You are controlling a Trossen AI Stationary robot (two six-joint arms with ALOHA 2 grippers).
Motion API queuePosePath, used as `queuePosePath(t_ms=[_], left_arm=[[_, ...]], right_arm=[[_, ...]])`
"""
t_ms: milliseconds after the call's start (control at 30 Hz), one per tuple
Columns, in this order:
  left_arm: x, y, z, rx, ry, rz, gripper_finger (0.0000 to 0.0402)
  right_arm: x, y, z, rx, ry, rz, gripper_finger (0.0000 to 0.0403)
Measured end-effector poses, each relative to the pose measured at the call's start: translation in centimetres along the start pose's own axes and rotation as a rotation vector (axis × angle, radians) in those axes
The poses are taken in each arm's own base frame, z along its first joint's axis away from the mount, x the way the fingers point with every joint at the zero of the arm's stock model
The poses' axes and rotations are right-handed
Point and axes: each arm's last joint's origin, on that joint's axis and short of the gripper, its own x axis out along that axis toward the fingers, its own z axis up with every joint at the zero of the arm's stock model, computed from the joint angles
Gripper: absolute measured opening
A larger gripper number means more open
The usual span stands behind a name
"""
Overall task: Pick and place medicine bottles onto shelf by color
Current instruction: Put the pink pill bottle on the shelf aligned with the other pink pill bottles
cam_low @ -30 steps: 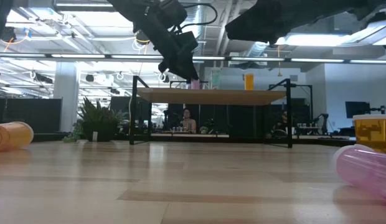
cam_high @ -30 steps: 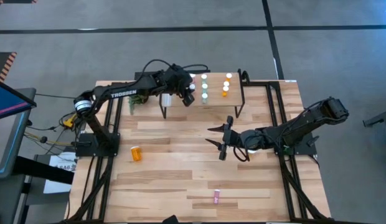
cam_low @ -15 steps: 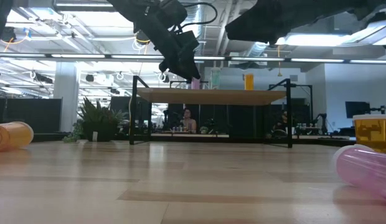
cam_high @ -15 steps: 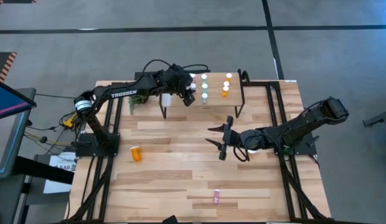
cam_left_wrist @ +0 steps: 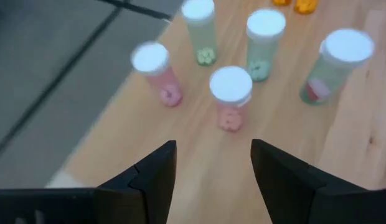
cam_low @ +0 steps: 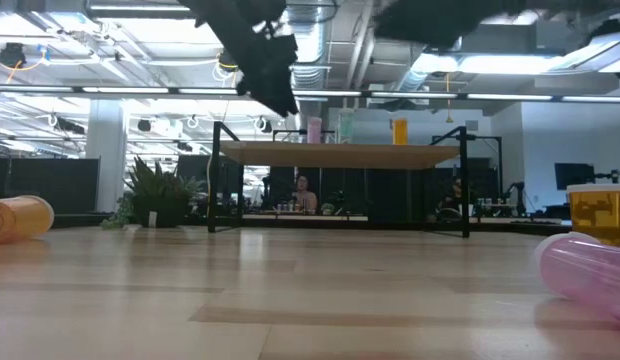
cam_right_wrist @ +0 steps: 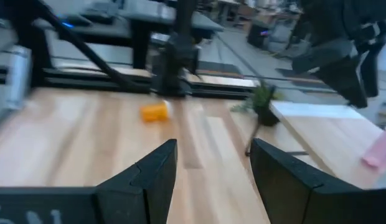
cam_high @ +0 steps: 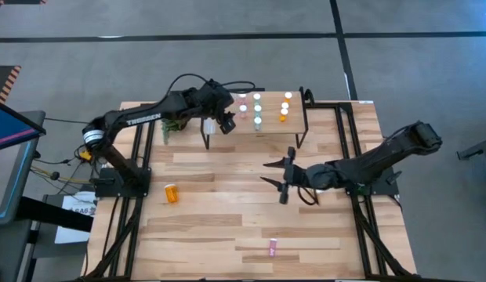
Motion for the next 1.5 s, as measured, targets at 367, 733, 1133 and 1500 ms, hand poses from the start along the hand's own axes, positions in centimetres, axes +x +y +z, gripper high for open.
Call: queuePosePath(t_ms=[367, 733, 1133, 1500], left_arm=[[-6.4, -4.6, -3.1, 0.039, -0.305, -0.13, 0.0194], [-7.9, -12.0, -10.0, 0.088, -0.665, -0.347, 0.0194], [-8.7, -13.4, -10.7, 0.142, -0.737, -0.381, 0.0194], [-8.6, -13.4, -10.7, 0.126, -0.731, -0.381, 0.0194]], right_arm=[[-6.2, 2.2, 3.9, 0.045, 0.049, 0.114, 0.0226], [-7.5, 5.6, 1.9, 0.228, 0.182, 0.223, 0.0226], [-4.0, 11.5, -6.2, 0.265, 0.565, 0.331, 0.0226], [-2.0, 14.1, -10.2, 0.142, 0.621, 0.474, 0.0226]])
